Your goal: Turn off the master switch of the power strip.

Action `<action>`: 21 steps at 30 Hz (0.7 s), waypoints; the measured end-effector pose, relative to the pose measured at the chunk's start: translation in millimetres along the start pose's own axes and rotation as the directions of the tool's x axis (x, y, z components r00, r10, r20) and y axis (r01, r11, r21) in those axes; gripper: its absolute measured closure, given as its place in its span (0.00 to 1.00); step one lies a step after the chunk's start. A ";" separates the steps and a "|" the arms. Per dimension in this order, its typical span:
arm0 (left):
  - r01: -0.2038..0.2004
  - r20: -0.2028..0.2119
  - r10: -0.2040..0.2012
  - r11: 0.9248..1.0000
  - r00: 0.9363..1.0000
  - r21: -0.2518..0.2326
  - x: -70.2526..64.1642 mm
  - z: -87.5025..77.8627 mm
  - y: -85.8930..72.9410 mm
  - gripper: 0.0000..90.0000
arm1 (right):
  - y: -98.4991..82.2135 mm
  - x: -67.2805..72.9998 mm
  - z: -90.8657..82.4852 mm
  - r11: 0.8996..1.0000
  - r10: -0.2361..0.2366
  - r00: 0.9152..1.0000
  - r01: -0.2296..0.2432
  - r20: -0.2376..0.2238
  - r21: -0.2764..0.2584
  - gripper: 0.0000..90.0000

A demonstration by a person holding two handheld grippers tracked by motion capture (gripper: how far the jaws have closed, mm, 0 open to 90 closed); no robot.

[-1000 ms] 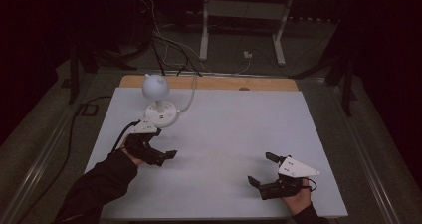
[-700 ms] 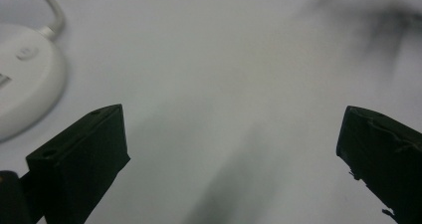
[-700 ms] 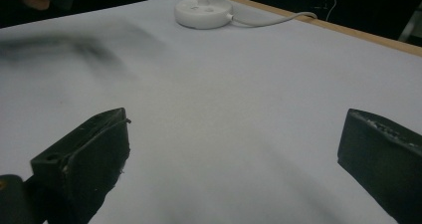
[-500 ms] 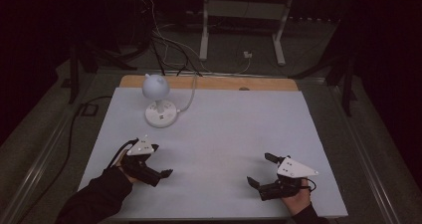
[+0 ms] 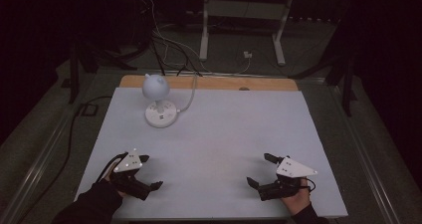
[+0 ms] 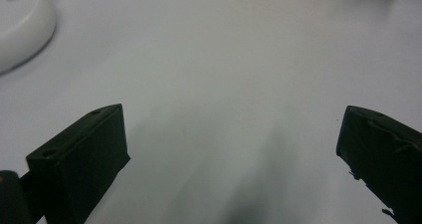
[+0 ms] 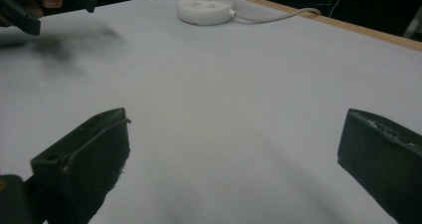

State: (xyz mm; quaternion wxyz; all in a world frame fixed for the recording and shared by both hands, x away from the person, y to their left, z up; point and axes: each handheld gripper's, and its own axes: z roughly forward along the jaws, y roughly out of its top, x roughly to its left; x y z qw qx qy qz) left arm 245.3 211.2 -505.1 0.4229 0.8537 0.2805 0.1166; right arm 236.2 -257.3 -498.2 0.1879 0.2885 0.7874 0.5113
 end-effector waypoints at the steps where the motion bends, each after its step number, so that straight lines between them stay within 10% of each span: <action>1: -0.001 -0.010 0.001 1.000 1.000 0.005 -0.5 -1.1 -2.4 0.00 | 0.2 0.3 -0.1 1.000 -0.005 1.000 0.005 0.000 0.000 0.00; 9: 0.066 -0.048 -0.066 0.998 0.997 0.015 -3.4 -2.0 -16.8 0.00 | -0.2 -0.6 0.1 1.000 -0.003 1.000 0.003 -0.004 0.004 0.00; 21: 0.047 -0.058 -0.046 0.999 0.997 0.007 -1.0 1.6 -17.7 0.00 | -0.5 -0.3 1.6 1.000 -0.002 1.000 0.002 -0.009 0.010 0.00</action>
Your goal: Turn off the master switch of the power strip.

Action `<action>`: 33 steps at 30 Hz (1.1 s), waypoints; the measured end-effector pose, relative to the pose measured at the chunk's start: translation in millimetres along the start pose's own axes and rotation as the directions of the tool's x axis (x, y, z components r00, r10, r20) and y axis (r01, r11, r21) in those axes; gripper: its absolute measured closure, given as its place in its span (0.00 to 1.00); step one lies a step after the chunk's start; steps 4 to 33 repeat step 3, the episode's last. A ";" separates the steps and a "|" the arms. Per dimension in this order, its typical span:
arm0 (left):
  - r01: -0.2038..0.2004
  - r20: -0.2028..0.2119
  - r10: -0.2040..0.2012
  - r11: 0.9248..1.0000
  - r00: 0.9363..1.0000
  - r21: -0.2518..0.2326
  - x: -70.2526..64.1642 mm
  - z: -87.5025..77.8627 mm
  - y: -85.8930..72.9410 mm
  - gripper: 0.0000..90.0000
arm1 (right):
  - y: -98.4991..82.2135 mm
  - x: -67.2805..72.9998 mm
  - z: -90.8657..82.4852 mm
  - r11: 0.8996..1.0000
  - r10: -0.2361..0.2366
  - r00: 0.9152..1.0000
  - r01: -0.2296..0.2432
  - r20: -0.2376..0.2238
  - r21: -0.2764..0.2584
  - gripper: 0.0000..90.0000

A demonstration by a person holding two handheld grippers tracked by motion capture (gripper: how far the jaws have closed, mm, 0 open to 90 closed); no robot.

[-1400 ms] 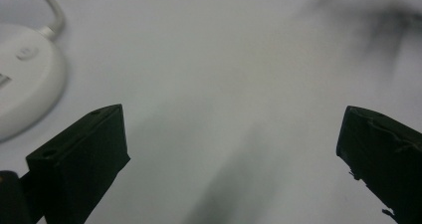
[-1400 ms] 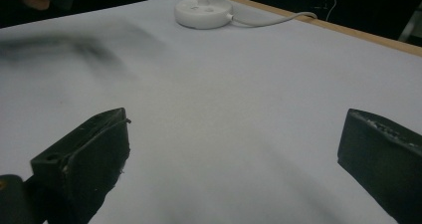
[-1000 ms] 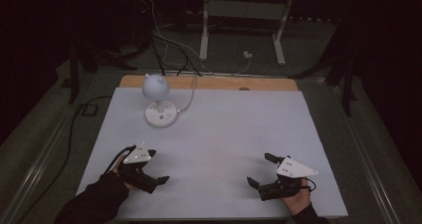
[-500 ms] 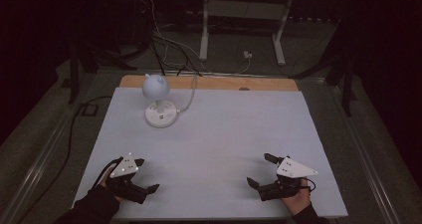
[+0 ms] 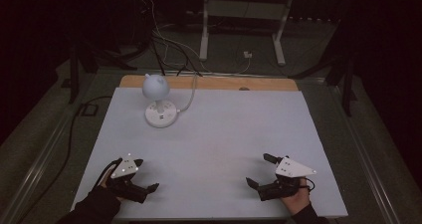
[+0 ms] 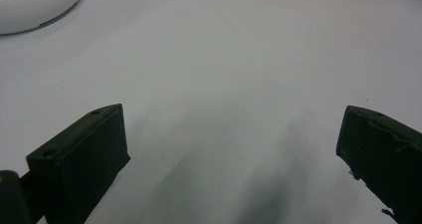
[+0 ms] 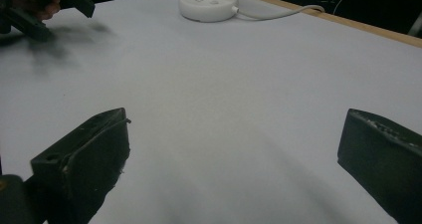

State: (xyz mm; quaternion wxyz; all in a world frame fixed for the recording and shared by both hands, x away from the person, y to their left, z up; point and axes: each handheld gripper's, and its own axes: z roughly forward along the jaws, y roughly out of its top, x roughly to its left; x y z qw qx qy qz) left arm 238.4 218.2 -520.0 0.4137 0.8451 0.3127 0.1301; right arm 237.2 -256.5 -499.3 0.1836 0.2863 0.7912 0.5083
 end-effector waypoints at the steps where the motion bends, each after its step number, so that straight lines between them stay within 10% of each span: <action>1: -0.001 0.001 0.001 1.000 1.000 -0.001 -0.1 0.2 0.0 0.00 | -0.2 0.0 0.1 1.000 0.000 1.000 0.000 -0.001 0.002 0.00; 33: -0.003 0.000 0.003 1.000 1.000 0.001 -0.3 0.5 0.2 0.00 | -0.1 0.5 0.2 1.000 -0.005 1.000 0.005 0.000 0.004 0.00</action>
